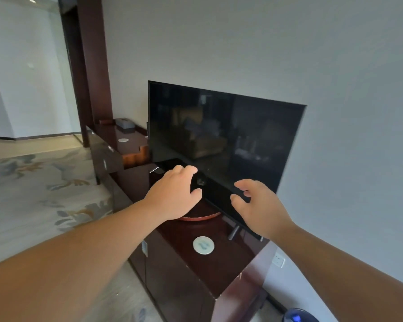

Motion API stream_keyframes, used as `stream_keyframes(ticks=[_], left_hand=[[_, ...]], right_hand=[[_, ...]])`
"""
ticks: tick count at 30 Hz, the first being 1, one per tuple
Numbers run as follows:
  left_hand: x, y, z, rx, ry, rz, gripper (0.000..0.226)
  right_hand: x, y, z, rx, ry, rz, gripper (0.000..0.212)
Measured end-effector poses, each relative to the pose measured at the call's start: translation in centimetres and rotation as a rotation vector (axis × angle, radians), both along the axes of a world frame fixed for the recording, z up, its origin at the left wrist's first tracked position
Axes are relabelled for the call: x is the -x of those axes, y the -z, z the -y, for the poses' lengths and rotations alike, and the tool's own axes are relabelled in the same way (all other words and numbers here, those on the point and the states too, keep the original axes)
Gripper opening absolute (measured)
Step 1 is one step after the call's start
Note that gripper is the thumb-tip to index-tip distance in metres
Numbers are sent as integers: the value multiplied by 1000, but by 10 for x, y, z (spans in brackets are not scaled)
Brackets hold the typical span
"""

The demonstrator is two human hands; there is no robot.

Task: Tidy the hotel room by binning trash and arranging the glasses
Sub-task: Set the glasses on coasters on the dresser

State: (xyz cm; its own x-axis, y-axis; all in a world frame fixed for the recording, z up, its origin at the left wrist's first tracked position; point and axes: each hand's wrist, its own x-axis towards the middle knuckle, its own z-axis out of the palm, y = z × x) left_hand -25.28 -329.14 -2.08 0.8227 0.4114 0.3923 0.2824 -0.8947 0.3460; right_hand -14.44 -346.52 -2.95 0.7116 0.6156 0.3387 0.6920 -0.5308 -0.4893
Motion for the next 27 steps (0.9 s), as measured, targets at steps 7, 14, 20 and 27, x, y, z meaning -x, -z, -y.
stream_keyframes(ticks=[7,14,20,27], left_hand=[[14,37,-49,92,-38,-50,56],[-16,72,-63,119,-39,-120,55],[-59,79,-80,100,-40,-149,54],[-99,104,-97,122,-40,-242,56]], right_hand=[[11,22,-47,103,-51,3,44],[-25,42,-72,113,-48,-52,43],[-71,56,-89,91,-54,-107,44],[-111,79,-102,123,-23,-183,42]])
